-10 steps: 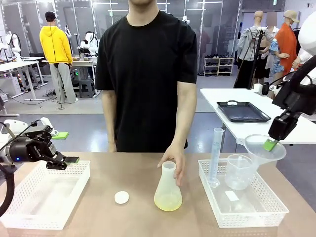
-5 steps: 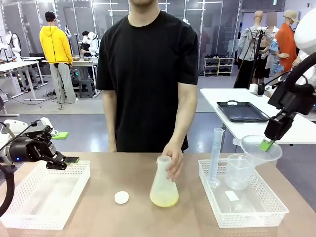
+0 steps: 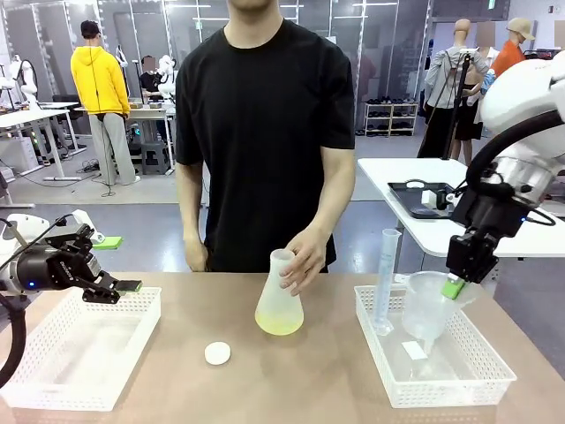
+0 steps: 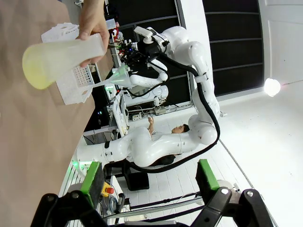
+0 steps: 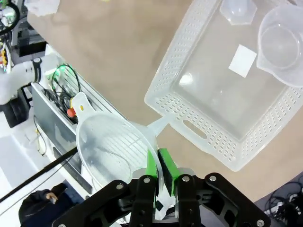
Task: Prepare the solutions needed for the experiment.
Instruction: Once the solution is in the Big flask , pick up the Plastic Funnel and place it back into the right Organizing basket.
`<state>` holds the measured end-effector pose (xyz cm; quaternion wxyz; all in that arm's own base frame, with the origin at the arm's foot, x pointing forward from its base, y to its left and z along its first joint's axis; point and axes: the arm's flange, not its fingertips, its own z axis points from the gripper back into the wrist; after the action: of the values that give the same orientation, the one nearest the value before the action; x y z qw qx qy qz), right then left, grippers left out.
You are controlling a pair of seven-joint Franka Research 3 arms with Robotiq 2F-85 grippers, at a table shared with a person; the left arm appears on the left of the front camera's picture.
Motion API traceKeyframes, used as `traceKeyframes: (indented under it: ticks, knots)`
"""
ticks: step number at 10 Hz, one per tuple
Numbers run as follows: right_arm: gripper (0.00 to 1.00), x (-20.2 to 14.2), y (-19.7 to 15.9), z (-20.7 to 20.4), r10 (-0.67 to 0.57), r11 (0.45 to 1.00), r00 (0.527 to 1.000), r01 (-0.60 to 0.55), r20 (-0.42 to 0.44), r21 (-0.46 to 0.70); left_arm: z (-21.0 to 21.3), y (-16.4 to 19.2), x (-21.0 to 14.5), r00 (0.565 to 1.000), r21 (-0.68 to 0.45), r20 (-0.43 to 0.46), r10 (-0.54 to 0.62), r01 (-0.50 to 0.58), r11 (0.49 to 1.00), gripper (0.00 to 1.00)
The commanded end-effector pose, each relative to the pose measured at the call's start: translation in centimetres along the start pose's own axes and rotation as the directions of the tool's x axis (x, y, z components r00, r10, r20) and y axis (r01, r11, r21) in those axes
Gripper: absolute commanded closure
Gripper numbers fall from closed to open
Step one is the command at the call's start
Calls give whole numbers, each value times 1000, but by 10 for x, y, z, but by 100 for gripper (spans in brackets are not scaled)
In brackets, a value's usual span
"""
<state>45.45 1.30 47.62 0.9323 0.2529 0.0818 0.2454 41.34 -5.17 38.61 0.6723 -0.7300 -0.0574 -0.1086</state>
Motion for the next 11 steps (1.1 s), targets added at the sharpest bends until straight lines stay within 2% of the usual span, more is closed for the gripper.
traceKeyframes:
  ticks: [1, 5, 6, 11]
  knots:
    - [94, 22, -6, 0, -106, 994, 994, 105, -16, -30, -1, -3, 1, 1000, -15, 4, -6, 6, 1000, 0]
    - [94, 46, -34, -21, -260, 959, 965, 260, 10, -111, -1, -3, 1, 1000, -15, 4, -6, 6, 1000, 0]
    - [94, 46, -38, -26, -263, 956, 964, 264, 25, -128, -1, -3, 1, 1000, -15, 4, -6, 6, 1000, 0]
    - [94, 43, -51, -56, -324, 940, 946, 320, -13, -118, -1, -3, 1, 1000, -15, 4, -6, 6, 1000, 0]
